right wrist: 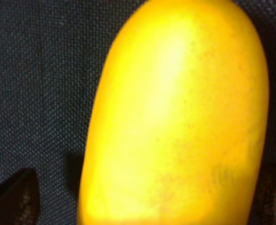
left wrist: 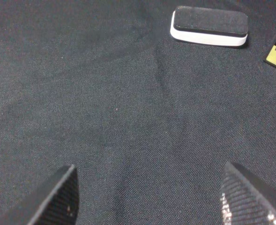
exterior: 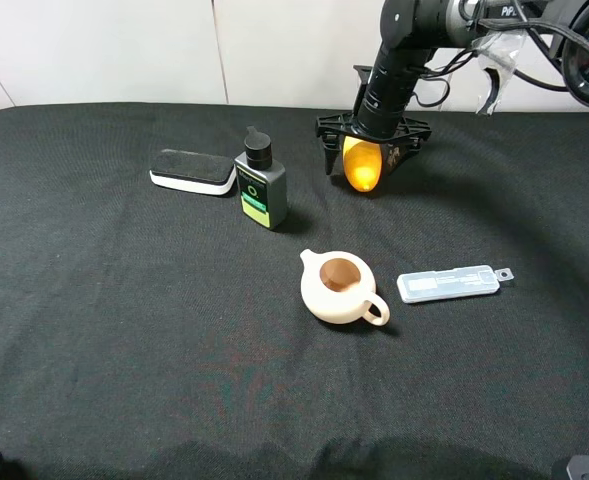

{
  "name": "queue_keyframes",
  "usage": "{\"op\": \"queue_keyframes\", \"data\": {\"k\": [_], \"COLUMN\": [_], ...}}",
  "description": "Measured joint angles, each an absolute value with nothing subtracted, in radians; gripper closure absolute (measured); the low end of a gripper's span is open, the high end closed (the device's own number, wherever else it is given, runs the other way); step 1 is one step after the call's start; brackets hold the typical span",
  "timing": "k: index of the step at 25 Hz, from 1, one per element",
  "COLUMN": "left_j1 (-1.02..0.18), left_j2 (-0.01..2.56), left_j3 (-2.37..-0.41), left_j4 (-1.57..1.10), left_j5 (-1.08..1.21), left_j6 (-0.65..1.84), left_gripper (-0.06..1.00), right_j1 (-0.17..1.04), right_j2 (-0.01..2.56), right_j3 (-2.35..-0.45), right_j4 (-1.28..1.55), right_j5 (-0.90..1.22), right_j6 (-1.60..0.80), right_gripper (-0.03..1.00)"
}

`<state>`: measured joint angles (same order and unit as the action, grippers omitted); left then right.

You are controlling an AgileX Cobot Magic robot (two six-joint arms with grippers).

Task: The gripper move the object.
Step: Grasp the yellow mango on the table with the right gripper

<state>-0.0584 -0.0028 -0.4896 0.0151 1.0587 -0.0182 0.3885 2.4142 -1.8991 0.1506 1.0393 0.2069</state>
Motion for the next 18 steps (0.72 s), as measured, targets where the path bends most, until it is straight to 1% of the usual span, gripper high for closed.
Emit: {"op": "queue_keyframes", "data": {"k": [9,10,18], "left_j1": [-0.058,-0.058,-0.058], "left_j2": [-0.003,-0.003,-0.003], "left_j3": [-0.49,-0.49,-0.49], "left_j4": [0.015,0.015,0.015], "left_j5": [1.059,1.059,1.059], "left_j6": [-0.018,-0.018,-0.018], "left_gripper": [0.27,0.27,0.27], "right_j1": [0.389,0.389,0.389], "right_j2": [2.415,2.415,2.415], "right_j3": [-1.899,-1.899,-1.899], "right_j4": [0.151,0.152,0.155], "right_j5": [1.028,1.02,0.997], "right_j6": [0.207,0.207,0.207], "right_gripper": [0.27,0.29,0.5]}}
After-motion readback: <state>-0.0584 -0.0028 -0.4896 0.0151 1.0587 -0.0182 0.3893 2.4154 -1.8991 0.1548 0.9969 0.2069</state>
